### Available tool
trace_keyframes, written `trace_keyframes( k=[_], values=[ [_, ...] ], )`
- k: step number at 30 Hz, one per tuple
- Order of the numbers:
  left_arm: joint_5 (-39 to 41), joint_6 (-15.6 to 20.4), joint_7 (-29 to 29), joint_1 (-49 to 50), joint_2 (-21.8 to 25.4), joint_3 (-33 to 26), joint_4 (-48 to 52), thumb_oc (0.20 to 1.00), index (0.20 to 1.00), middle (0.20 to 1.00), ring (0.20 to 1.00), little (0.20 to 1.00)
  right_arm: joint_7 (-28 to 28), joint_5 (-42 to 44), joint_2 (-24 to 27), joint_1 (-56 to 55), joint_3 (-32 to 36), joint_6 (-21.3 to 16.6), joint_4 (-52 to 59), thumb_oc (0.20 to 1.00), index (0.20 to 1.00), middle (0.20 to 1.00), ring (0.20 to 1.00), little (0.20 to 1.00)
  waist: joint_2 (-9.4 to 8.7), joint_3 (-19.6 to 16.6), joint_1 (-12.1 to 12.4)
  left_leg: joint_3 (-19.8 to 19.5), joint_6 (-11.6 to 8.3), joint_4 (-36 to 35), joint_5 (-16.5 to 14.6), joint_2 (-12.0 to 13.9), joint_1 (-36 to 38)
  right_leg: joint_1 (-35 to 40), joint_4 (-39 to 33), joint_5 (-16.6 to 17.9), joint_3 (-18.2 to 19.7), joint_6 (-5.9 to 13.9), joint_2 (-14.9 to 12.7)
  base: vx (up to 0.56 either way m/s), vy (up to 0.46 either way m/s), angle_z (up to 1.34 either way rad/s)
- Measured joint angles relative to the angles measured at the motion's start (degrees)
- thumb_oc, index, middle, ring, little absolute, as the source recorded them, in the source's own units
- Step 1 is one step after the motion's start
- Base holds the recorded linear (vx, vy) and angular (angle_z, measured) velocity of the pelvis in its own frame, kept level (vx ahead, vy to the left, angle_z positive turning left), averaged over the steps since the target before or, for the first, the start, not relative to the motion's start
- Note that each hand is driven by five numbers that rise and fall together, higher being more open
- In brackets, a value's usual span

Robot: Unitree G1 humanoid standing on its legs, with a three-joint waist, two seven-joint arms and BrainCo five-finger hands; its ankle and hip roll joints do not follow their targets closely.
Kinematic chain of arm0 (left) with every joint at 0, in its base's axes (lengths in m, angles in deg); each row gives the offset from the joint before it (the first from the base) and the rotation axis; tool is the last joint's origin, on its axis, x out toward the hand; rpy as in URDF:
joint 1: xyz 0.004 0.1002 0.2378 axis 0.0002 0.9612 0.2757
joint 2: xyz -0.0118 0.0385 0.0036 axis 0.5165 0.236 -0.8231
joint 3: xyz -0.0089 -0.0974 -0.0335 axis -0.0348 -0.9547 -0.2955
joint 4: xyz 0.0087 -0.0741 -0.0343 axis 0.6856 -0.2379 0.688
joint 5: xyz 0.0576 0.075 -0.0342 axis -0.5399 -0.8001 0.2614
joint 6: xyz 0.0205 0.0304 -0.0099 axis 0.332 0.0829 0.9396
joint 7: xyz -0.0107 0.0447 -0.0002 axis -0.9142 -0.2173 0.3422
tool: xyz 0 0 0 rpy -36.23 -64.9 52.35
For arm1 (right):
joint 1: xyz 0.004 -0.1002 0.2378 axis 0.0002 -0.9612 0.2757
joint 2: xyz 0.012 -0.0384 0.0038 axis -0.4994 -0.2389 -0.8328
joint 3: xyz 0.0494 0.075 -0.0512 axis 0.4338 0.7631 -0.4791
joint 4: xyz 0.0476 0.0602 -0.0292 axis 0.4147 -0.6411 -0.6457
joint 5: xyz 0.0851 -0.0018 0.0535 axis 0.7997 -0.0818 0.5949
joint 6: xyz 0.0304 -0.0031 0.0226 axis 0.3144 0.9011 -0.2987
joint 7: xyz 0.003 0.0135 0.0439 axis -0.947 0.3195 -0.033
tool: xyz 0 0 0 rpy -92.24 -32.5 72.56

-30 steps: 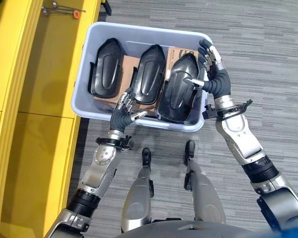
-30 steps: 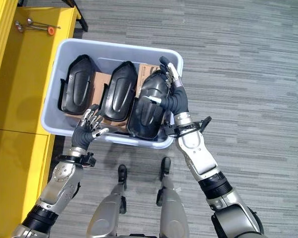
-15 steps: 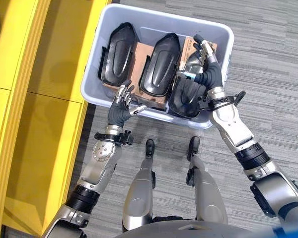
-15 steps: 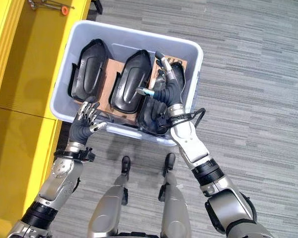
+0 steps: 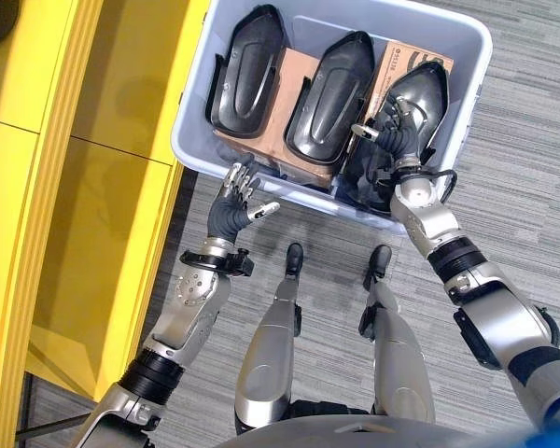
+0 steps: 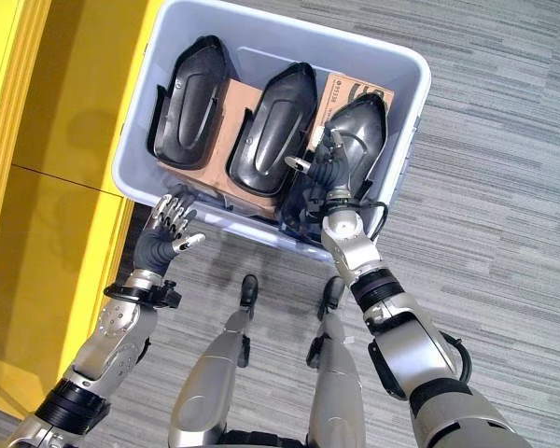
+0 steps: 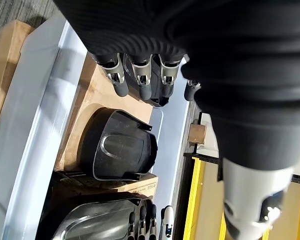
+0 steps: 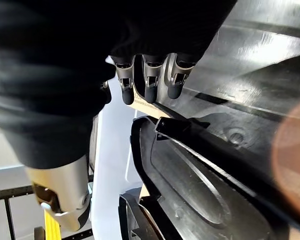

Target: Move parts from the plastic box to the shelf.

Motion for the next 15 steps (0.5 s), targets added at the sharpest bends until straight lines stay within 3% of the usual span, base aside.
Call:
trace_keyframes(
  k=[12,15],
  values=[
    [0.5,0.2,0.0,-1.4,0.3,0.9,0.0,1.0,1.0,1.0,1.0,1.0,0.6,1.1,-1.0,8.0,-2.4,0.1,-10.7,1.0,1.0,1.0,1.0,1.0,0.22,0.3,0.5,-1.6,0.05,1.7,0.2,-0.2,-3.1,-2.1,1.4,-0.2,-1.3,-0.19,-0.3,0.0,0.003,0.05],
    [0.5,0.2,0.0,-1.7,0.3,1.2,0.1,1.0,1.0,1.0,1.0,1.0,0.8,1.4,-0.9,11.4,-1.9,-0.7,-16.6,1.0,1.0,1.0,1.0,1.0,0.5,0.5,1.7,-1.7,0.12,2.3,0.3,-0.5,-4.1,-3.4,2.5,-0.3,-1.3,-0.27,-0.8,0.0,0.004,0.02]
  ],
)
